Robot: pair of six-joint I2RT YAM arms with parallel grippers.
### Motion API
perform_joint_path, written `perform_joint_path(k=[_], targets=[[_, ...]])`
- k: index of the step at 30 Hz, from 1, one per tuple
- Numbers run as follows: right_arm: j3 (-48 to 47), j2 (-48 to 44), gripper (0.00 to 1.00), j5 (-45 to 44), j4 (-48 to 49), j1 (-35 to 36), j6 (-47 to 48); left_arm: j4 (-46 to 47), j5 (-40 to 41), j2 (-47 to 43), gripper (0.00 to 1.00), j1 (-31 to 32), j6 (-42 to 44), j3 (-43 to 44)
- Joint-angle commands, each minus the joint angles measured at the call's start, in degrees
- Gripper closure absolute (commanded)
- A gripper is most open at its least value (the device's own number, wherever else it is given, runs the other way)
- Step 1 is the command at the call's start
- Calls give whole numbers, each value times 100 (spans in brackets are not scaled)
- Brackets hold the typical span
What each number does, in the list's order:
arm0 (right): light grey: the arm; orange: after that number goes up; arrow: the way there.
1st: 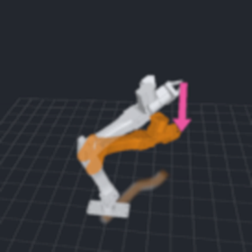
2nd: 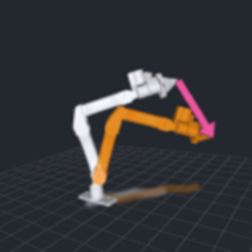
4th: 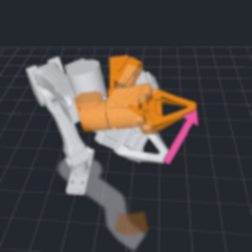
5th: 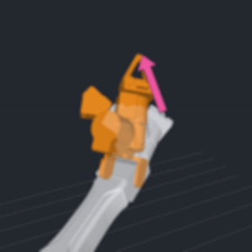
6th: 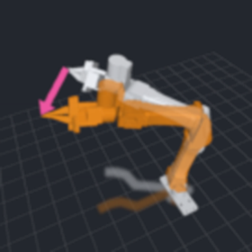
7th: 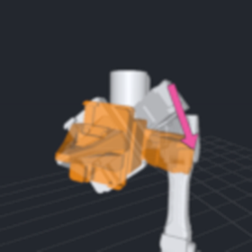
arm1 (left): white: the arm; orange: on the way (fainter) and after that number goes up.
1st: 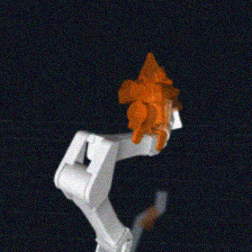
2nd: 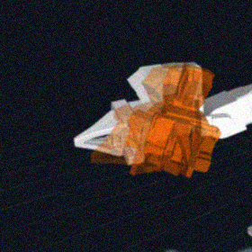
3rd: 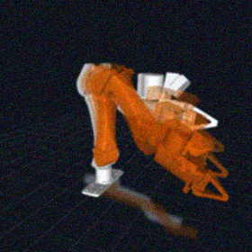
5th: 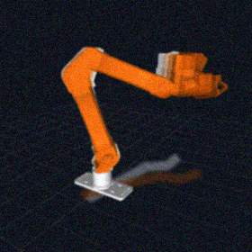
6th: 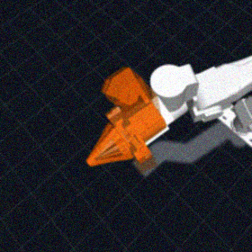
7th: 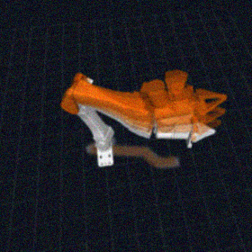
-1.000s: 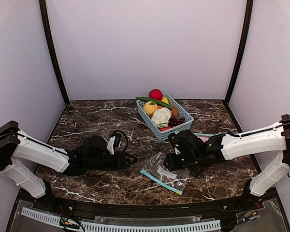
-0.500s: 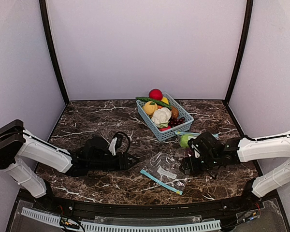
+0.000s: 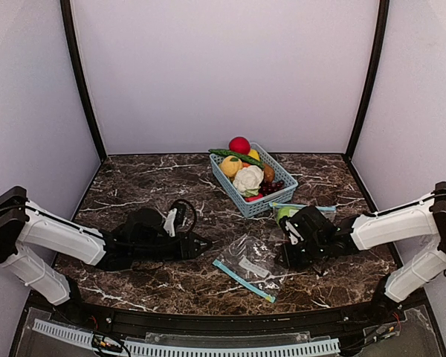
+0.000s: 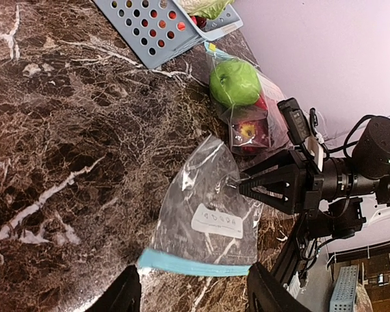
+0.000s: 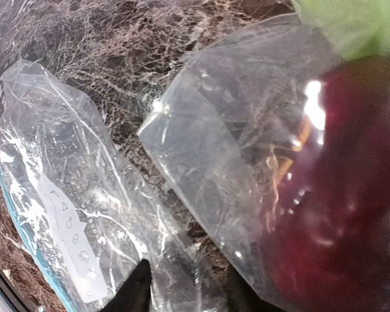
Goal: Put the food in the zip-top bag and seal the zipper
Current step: Pick up the zipper food storage bag from the center of the board, then pass from the right arm to the left
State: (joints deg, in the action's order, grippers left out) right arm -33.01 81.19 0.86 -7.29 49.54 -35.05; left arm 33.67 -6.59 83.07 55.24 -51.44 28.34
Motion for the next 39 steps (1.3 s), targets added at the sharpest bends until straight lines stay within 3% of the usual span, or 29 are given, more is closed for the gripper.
perform_joint_path(k=[1, 2, 3, 10, 15, 20, 30, 39], targets=[[-130, 174, 90, 214, 282, -32, -53, -174, 34, -292, 44, -31, 286, -78], [-167, 135, 99, 305, 285, -32, -96, -128, 8, -322, 43, -22, 346, -81], [-203, 51, 100, 395, 276, -32, -145, -108, -49, -407, 42, -18, 480, -82], [-593, -987, 100, 1051, 107, -55, -455, -570, -426, -1090, 36, 133, 1797, 189], [-970, -1419, 100, 1560, -260, -308, -820, -1213, -600, -1724, 36, 441, 3414, 705], [-1221, -1716, 100, 2178, -267, -642, -1679, -2022, 444, -2060, 36, 1091, 5463, 1117], [-1788, -1732, 100, 3220, -296, -955, -2471, -1573, 2063, -1492, 30, 1936, 8377, 1076], [-1886, -1808, 100, 3553, -365, -1038, -2774, -1140, 2783, -789, 26, 2137, 9365, 1403]])
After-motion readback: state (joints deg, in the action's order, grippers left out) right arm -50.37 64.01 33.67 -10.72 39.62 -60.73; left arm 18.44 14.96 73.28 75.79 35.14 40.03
